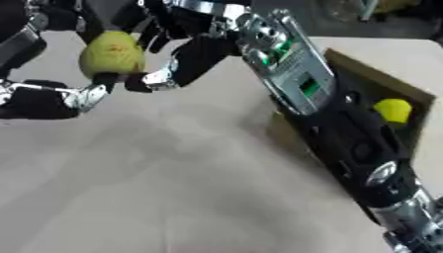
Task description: Pick up the objects with one hand, pass them to the other hand, and then place them into the box on the other side of the table.
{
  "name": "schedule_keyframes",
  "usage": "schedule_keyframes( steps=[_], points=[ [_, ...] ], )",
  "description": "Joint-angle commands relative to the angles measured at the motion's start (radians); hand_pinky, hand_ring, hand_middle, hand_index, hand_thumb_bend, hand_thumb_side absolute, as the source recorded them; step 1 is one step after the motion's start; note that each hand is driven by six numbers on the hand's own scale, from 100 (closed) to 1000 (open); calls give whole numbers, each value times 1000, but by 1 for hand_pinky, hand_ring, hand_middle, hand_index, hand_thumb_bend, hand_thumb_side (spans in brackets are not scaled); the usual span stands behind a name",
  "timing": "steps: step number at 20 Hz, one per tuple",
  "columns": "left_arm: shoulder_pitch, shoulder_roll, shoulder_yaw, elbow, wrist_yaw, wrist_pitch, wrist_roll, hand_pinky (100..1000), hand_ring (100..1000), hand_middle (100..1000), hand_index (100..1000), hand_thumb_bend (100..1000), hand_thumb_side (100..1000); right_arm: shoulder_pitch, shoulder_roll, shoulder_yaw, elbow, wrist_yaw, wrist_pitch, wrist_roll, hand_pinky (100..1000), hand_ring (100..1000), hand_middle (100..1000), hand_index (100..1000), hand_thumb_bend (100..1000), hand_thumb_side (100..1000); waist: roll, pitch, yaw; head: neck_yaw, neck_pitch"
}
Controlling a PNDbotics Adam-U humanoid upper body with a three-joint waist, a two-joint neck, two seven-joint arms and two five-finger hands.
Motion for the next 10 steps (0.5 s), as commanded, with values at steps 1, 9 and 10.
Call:
schedule_keyframes(
  steps=[1, 9, 10],
  points=[
    [-24, 2, 4, -7, -6, -4, -3, 679, 620, 568, 505, 162, 195, -24, -4, -7, -23, -10, 5, -4, 768, 736, 779, 835, 497, 140, -3, -26, 1, 0, -3],
    [-24, -7, -2, 1, -10, -5, -6, 678, 619, 566, 507, 159, 201, -25, -3, -6, -21, -22, 18, -16, 752, 717, 733, 779, 419, 101, -3, -24, 2, 2, -1],
    [-25, -8, -1, 1, -10, -5, -5, 678, 619, 566, 509, 160, 201, -25, -3, -6, -21, -25, 20, -18, 750, 715, 719, 765, 398, 100, -3, -23, 2, 2, -1]
  ],
)
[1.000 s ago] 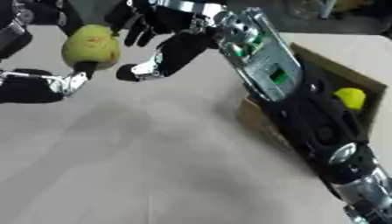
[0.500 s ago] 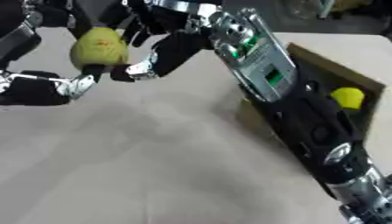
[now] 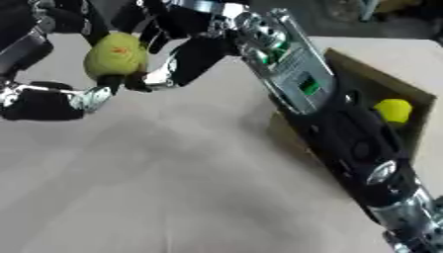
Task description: Pick up the objects with one hand, pass them to the other hand, and then place them into the box on the other side of the table.
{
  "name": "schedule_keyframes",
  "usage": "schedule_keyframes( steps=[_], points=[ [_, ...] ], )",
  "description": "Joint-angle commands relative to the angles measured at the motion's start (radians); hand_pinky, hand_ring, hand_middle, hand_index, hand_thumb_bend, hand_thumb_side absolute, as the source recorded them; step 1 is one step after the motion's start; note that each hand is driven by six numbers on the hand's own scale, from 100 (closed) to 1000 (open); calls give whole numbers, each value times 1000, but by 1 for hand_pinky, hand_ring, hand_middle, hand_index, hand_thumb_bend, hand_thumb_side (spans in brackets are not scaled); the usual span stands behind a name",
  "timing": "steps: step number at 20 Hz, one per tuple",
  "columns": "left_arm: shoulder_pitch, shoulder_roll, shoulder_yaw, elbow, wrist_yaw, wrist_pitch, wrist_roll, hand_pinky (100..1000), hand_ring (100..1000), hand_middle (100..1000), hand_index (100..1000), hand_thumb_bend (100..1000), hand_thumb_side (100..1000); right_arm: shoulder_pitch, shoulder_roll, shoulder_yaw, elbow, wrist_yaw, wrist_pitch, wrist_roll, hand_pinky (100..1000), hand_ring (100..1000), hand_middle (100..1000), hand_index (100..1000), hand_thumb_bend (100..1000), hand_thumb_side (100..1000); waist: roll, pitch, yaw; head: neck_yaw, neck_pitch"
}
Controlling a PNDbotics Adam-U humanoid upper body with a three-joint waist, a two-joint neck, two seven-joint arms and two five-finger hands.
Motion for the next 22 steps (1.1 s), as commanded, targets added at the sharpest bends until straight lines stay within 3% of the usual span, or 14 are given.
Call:
schedule_keyframes(
  steps=[1, 7, 13, 17, 22],
  points=[
    [-23, 0, 5, -8, 0, -1, 1, 678, 619, 566, 510, 160, 201, -23, -3, -9, -21, -13, 8, -9, 748, 715, 698, 748, 368, 100, -2, -23, 1, 1, -2],
    [-21, -6, 7, -3, 3, 6, 17, 676, 616, 563, 526, 144, 207, -23, -2, -11, -20, -31, 20, -42, 738, 700, 599, 658, 196, 100, -2, -23, 0, 3, -2],
    [-17, -10, 11, 1, 6, 21, 40, 674, 613, 562, 553, 186, 200, -23, -3, -11, -21, -39, 29, -70, 732, 675, 545, 599, 166, 100, -1, -24, -1, 5, -3],
    [-12, -8, 16, 7, 5, 35, 52, 680, 618, 571, 639, 418, 217, -22, -5, -11, -23, -48, 30, -73, 731, 668, 541, 594, 169, 100, -1, -24, -2, 5, -4],
    [-3, 0, 21, 18, -18, 70, 62, 720, 673, 636, 775, 687, 351, -19, -9, -14, -24, -53, 30, -75, 729, 663, 535, 588, 174, 100, 0, -24, -3, 5, -5]
  ],
)
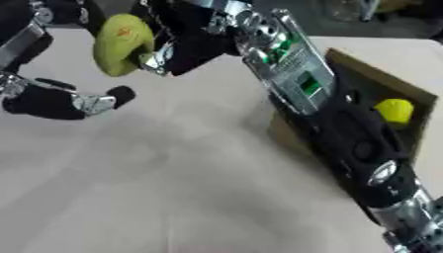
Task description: Pick up the objects with one hand, pass them to the other hand, and then place them into the box on the other side of the table.
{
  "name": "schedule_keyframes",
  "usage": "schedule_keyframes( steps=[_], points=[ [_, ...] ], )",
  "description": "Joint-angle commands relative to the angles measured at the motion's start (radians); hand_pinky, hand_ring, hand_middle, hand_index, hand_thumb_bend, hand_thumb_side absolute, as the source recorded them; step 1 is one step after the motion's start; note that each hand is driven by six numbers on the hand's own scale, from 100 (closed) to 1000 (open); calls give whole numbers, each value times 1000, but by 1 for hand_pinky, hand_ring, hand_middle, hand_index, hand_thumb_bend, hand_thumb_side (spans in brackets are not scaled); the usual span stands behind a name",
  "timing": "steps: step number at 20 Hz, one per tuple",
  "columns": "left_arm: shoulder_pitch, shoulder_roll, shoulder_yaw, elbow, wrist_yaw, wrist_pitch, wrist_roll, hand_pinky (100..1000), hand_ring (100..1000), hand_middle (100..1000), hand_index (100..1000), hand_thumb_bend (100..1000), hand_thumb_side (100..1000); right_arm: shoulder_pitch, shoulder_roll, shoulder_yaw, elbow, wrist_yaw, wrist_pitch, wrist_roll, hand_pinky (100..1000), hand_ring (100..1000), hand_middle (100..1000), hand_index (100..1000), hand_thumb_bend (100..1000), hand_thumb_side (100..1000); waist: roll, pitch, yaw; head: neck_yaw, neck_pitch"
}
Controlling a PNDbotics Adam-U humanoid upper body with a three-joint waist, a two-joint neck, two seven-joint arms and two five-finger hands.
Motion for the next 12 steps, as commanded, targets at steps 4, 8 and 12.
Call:
schedule_keyframes(
  steps=[4, 8, 12],
  points=[
    [1, 16, 21, 4, -41, 48, -8, 759, 727, 705, 841, 850, 446, -15, -22, -21, -27, -16, 0, -12, 727, 659, 533, 586, 173, 100, 1, -25, -3, 0, -7],
    [14, 25, 35, 4, -54, 79, 0, 778, 746, 733, 874, 954, 510, -9, -30, -28, -30, -22, 3, -18, 727, 655, 534, 587, 174, 100, 1, -25, -3, -3, -8],
    [36, 41, 58, 3, -52, 118, 25, 779, 746, 733, 878, 953, 514, 2, -45, -40, -36, -28, 5, -28, 728, 655, 535, 589, 176, 100, 1, -24, -5, -9, -6]
  ],
)
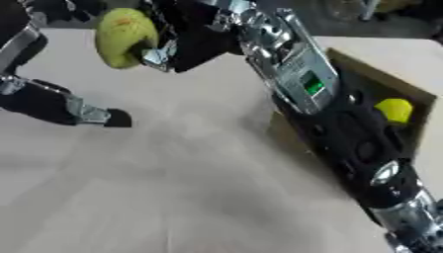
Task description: Pick up the objects with one hand, pass them to the other hand, and then place them into the box on the other side of the table.
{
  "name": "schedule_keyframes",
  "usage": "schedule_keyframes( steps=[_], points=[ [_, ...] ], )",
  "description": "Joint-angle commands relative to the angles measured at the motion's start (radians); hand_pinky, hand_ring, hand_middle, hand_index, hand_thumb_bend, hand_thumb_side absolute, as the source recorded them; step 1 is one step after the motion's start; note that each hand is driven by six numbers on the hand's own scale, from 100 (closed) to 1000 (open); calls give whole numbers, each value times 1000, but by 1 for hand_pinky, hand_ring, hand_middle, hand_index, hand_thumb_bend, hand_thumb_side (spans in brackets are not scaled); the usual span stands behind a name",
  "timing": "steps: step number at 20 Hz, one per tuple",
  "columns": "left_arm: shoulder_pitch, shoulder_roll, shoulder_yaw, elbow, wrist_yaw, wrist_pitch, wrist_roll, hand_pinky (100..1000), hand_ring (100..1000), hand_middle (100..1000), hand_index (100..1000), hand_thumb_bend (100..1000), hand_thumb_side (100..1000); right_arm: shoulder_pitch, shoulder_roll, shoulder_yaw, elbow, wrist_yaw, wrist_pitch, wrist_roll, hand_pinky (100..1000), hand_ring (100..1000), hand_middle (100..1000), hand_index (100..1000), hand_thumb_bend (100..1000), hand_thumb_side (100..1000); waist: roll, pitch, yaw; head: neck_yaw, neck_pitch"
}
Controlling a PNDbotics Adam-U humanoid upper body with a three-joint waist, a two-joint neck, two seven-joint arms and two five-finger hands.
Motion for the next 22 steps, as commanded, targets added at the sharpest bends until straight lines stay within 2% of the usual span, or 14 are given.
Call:
schedule_keyframes(
  steps=[1, 7, 12, 16, 22],
  points=[
    [3, 42, 35, -9, 3, 31, 22, 778, 745, 732, 878, 952, 514, -9, -37, -25, -27, -13, 0, -13, 730, 656, 536, 589, 176, 100, 1, -24, -1, -7, -6],
    [53, 89, 84, -12, 31, 69, 69, 774, 741, 726, 883, 953, 523, 20, -76, -51, -40, -31, 3, -34, 731, 655, 536, 590, 175, 100, 2, -24, -5, -25, -10],
    [102, 132, 135, -12, 52, 94, 133, 759, 723, 696, 856, 894, 506, 59, -133, -83, -53, -47, 1, -63, 732, 655, 539, 593, 178, 100, 3, -22, -8, -47, -13],
    [144, 170, 177, -14, 80, 117, 186, 750, 707, 674, 832, 830, 475, 124, -201, -125, -43, -43, -8, -92, 734, 658, 547, 603, 181, 100, 3, -20, -9, -69, -11],
    [206, 209, 206, -24, 131, 136, 236, 743, 696, 661, 825, 817, 472, 228, -292, -195, -18, -31, -35, -148, 735, 660, 551, 608, 196, 100, 3, -17, -12, -109, -6]
  ],
)
